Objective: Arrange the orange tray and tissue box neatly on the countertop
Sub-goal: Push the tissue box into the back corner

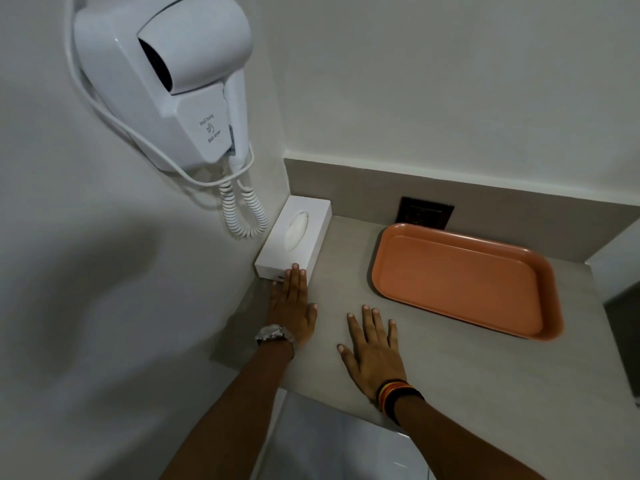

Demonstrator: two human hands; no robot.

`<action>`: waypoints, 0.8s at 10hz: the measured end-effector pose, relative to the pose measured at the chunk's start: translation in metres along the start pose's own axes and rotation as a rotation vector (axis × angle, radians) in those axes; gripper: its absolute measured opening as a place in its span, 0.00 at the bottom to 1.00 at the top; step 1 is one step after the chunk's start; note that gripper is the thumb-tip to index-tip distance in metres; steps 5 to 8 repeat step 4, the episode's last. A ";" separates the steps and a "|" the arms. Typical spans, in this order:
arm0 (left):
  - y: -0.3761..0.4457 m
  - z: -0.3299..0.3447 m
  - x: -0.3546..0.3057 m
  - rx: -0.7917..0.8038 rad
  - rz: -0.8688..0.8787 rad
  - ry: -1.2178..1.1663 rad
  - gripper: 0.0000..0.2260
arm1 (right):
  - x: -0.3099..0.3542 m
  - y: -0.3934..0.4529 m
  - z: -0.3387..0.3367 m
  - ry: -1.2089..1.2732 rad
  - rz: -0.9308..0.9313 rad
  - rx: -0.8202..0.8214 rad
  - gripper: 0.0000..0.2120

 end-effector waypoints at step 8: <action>-0.012 -0.035 -0.017 -0.033 0.003 -0.083 0.35 | 0.002 -0.003 -0.015 0.017 -0.030 0.070 0.35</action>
Point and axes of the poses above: each hand's wrist, its own y-axis towards the middle knuckle, its own z-axis out of the palm, x = y × z, the point moved 10 cm from there along y, towards the middle knuckle, and after that the axes turned 6 degrees about x, right-handed, at the moved point
